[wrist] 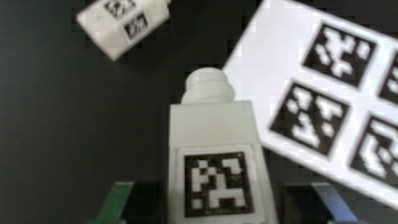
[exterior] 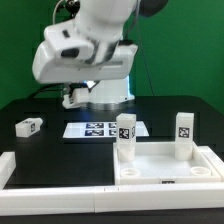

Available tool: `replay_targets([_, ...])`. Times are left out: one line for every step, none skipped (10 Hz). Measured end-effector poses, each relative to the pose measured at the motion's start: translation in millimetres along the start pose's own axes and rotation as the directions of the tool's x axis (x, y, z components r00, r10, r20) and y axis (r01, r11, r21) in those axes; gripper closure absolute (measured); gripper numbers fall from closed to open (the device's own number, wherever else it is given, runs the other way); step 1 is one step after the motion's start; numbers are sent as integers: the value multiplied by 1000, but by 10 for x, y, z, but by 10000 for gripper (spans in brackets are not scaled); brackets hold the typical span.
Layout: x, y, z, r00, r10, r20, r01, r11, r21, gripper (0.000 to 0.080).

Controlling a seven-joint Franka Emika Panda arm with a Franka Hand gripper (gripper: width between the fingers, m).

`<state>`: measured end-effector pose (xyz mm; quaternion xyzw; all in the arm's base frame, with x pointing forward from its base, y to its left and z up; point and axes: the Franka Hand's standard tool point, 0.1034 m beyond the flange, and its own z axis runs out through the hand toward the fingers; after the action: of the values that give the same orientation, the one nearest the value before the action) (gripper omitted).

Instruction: Assemble square table

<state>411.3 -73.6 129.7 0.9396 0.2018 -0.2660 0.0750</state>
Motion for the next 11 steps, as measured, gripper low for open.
replay_targets([126, 62, -310, 997, 22, -75, -21, 1000, 7, 510])
replay_targets([247, 141, -700, 985, 30, -171, -34, 999, -20, 510])
replay_targets([301, 165, -963, 967, 60, -247, -70, 997, -34, 510])
replay_targets([318, 241, -1133, 943, 41, -329, -68, 995, -72, 509])
replay_targets([333, 244, -1119, 910, 41, -412, -75, 995, -68, 509])
replay_targets([323, 248, -1094, 884, 33, -466, -75, 995, -71, 509])
replay_targets([326, 258, -1099, 866, 29, -499, -77, 994, -76, 509])
replay_targets([389, 264, -1128, 823, 26, -567, -85, 993, -79, 509])
replay_targets([531, 157, -1125, 782, 51, -621, -106, 993, -52, 509])
replay_targets([742, 39, -1245, 762, 61, -644, -110, 993, -36, 509])
replay_targets([973, -12, -1465, 718, 75, -692, -125, 992, -22, 509])
